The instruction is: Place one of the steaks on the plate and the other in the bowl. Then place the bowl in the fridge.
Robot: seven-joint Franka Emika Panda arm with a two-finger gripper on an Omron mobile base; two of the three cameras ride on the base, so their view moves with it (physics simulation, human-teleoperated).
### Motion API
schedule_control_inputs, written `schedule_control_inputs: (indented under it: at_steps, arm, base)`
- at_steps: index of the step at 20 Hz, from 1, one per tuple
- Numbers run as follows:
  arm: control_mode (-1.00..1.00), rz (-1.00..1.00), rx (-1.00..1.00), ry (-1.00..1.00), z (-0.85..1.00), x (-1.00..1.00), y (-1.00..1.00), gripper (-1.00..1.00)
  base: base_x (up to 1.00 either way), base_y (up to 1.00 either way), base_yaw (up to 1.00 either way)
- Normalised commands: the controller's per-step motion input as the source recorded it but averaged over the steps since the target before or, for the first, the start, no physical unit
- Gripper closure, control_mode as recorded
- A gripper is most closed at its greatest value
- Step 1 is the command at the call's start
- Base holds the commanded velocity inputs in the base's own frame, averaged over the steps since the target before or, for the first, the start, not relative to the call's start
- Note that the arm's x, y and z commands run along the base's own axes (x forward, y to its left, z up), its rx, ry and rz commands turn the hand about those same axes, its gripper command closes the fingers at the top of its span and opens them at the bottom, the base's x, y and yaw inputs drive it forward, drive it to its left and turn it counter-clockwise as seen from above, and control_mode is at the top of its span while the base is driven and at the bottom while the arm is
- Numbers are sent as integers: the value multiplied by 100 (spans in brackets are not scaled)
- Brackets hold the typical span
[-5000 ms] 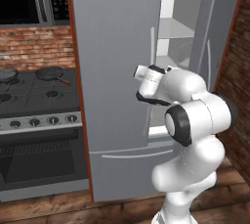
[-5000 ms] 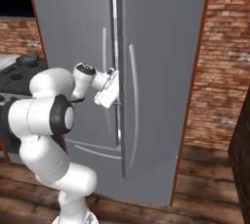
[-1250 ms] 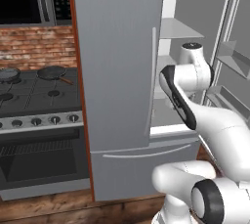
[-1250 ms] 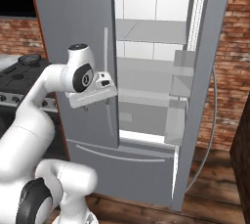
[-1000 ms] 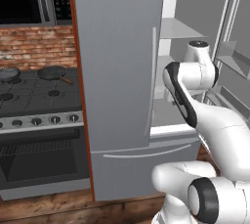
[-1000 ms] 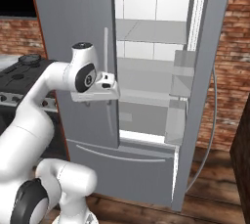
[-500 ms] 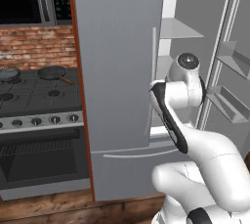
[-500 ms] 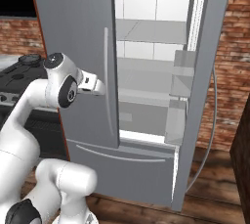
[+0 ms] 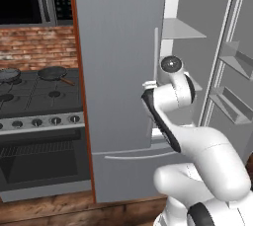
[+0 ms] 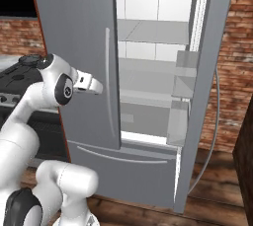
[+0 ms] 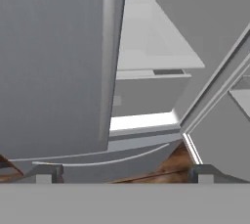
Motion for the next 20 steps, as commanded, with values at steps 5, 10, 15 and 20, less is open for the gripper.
schedule_control_inputs:
  at_steps: [5,10,15,20]
  arm:
    - [-100,0,9,4,0,86,-11,-100]
    - [-100,0,1,0,-8,84,-10,-100]
    - [-100,-3,14,0,-5,79,-4,-100]
    - [-100,0,7,0,-11,43,6,-100]
  base:
    - [0,0,0]
    - [0,0,0]
    - [0,0,0]
    - [0,0,0]
